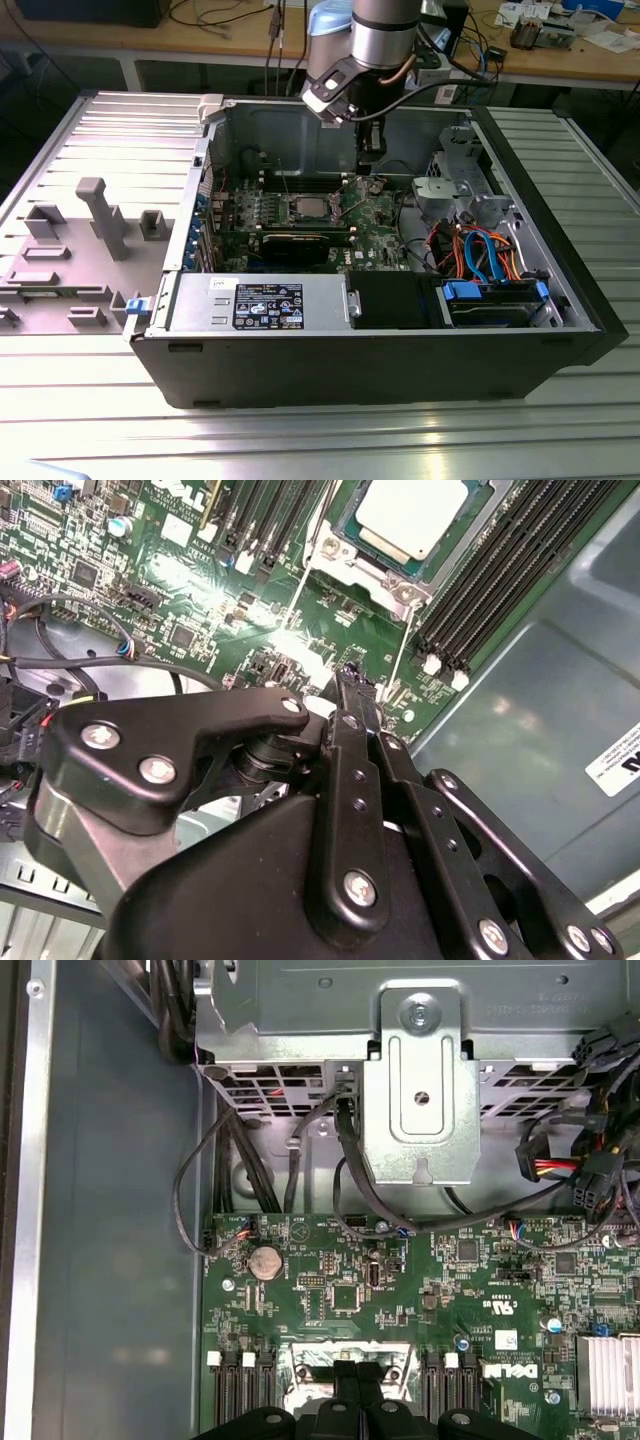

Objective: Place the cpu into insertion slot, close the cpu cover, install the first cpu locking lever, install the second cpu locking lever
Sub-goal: 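Close the cpu cover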

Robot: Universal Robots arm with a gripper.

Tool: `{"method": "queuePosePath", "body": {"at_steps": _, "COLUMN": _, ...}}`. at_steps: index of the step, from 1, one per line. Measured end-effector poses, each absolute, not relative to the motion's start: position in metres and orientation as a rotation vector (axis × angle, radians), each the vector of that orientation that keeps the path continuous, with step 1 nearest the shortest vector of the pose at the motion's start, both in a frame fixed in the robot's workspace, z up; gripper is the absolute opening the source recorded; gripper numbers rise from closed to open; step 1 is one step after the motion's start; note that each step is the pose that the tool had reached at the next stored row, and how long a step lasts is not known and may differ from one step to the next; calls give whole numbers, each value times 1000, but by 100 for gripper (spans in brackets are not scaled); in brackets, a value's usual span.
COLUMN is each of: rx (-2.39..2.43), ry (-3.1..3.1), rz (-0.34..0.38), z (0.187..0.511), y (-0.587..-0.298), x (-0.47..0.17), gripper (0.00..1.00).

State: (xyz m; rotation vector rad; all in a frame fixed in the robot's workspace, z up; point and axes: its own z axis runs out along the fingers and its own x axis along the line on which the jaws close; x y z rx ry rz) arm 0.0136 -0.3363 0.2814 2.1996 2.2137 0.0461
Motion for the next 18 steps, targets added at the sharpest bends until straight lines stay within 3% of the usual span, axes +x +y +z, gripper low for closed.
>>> {"method": "queuePosePath", "body": {"at_steps": 18, "rx": 2200, "ry": 2214, "rz": 46, "z": 281, "y": -336, "x": 22, "gripper": 11}}
